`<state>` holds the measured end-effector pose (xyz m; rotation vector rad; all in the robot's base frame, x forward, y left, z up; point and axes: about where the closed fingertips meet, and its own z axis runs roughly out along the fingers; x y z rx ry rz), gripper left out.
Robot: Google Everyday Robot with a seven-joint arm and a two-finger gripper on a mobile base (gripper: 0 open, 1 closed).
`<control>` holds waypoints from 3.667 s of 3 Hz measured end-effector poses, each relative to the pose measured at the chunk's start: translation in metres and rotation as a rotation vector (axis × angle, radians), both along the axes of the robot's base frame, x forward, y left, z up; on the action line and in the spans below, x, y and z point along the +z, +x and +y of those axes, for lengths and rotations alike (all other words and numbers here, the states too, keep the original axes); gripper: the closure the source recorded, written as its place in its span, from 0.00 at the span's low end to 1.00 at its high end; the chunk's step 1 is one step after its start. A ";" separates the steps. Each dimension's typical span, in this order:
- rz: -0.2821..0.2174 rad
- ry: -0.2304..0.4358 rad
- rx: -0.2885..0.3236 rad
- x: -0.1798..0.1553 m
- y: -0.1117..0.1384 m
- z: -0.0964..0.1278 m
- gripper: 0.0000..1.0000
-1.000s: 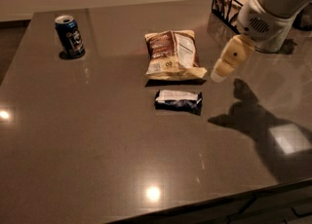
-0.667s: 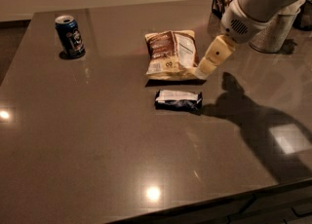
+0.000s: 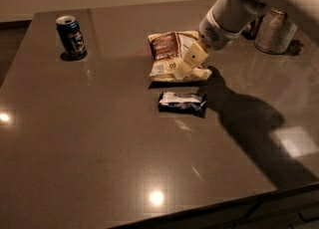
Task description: Move brown chip bag near pepsi can
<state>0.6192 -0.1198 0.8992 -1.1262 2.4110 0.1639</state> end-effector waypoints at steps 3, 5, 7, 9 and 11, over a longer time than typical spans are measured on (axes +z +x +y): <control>0.034 0.015 -0.037 -0.022 0.043 0.052 0.19; 0.035 0.009 0.009 -0.011 0.059 0.074 0.73; 0.009 0.023 0.148 0.012 0.065 0.124 1.00; -0.006 0.032 0.258 0.021 0.073 0.184 1.00; -0.012 0.029 0.282 0.023 0.081 0.217 0.58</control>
Offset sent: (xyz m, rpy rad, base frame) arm 0.0508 0.0591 -0.0222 0.0365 0.0310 -0.0473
